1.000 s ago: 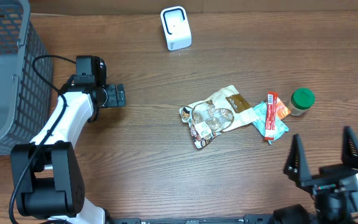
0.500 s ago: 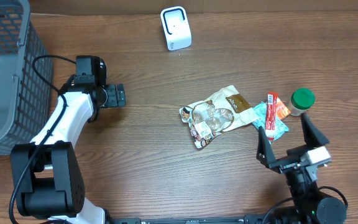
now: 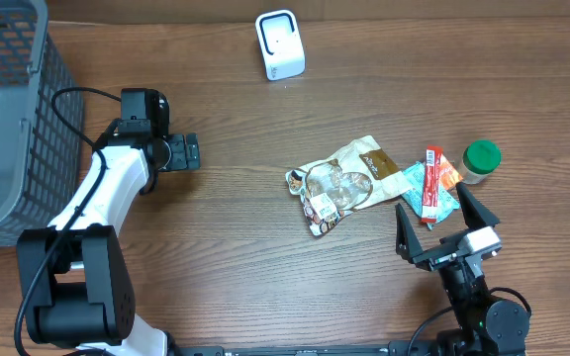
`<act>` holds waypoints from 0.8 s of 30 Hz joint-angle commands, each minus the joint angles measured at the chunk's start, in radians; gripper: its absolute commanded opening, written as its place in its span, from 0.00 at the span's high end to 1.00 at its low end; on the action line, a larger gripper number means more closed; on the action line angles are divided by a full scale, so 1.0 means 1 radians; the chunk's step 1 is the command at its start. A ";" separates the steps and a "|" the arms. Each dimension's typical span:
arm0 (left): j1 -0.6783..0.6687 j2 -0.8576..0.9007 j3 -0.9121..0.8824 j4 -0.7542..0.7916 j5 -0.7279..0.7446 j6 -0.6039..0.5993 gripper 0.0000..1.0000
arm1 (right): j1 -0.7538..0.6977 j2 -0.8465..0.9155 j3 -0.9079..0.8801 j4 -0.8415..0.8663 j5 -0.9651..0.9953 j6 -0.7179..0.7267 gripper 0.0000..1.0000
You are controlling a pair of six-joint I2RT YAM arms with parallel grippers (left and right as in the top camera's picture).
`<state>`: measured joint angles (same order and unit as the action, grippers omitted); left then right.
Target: Scan the item barcode
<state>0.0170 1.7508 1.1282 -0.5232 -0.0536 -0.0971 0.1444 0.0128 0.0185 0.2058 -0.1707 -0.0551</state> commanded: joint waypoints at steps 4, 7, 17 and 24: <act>0.002 0.007 0.016 0.003 -0.002 0.015 0.00 | -0.005 -0.009 -0.011 -0.132 -0.014 0.007 0.00; 0.002 0.007 0.016 0.003 -0.002 0.015 0.00 | -0.005 -0.009 -0.011 -0.214 -0.015 0.007 0.00; 0.002 0.007 0.016 0.003 -0.002 0.015 0.00 | -0.005 -0.009 -0.011 -0.270 -0.011 0.006 0.00; 0.002 0.007 0.016 0.003 -0.002 0.015 0.00 | -0.005 -0.009 -0.011 -0.270 -0.011 0.006 0.00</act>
<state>0.0170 1.7508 1.1282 -0.5232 -0.0536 -0.0971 0.1444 0.0128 0.0185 -0.0689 -0.1795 -0.0525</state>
